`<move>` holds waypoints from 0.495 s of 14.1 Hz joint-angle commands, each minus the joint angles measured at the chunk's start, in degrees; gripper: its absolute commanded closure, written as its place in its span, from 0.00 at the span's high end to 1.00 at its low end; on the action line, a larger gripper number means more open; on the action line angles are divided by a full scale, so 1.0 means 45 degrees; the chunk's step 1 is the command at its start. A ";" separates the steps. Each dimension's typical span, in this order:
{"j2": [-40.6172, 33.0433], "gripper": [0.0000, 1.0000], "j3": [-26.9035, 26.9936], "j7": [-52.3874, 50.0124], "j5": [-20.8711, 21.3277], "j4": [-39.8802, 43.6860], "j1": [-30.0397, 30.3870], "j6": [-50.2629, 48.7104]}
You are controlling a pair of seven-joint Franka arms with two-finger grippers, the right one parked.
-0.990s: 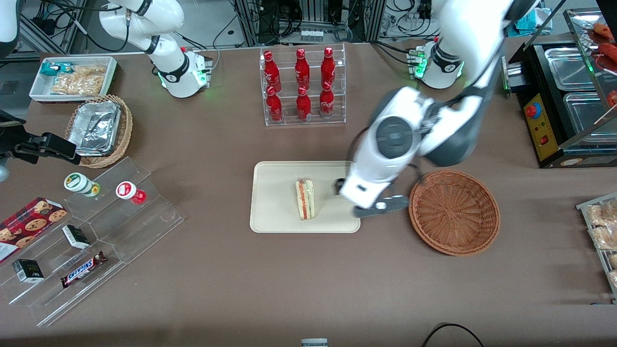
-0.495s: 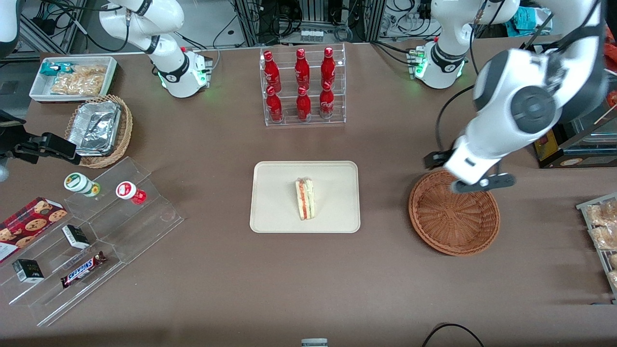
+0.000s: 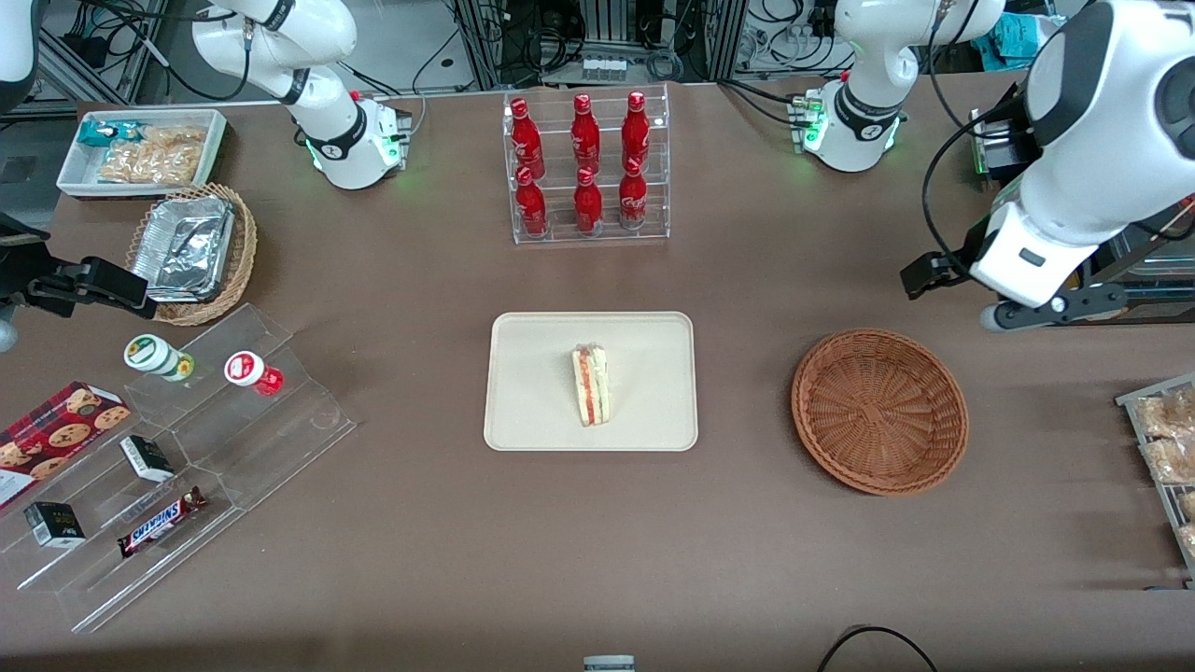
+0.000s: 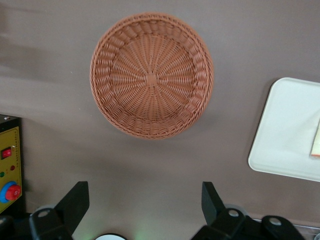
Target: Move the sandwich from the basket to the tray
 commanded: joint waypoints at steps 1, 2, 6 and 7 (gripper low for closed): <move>-0.0112 1.00 -0.0161 0.0170 0.0002 0.0780 0.0227 -0.0360; -0.0112 1.00 -0.0161 0.0190 0.0021 0.0976 0.0227 -0.0360; 0.0005 1.00 -0.0161 0.0190 0.0041 0.1388 0.0207 -0.0340; 0.0005 1.00 -0.0161 0.0190 0.0041 0.1388 0.0207 -0.0340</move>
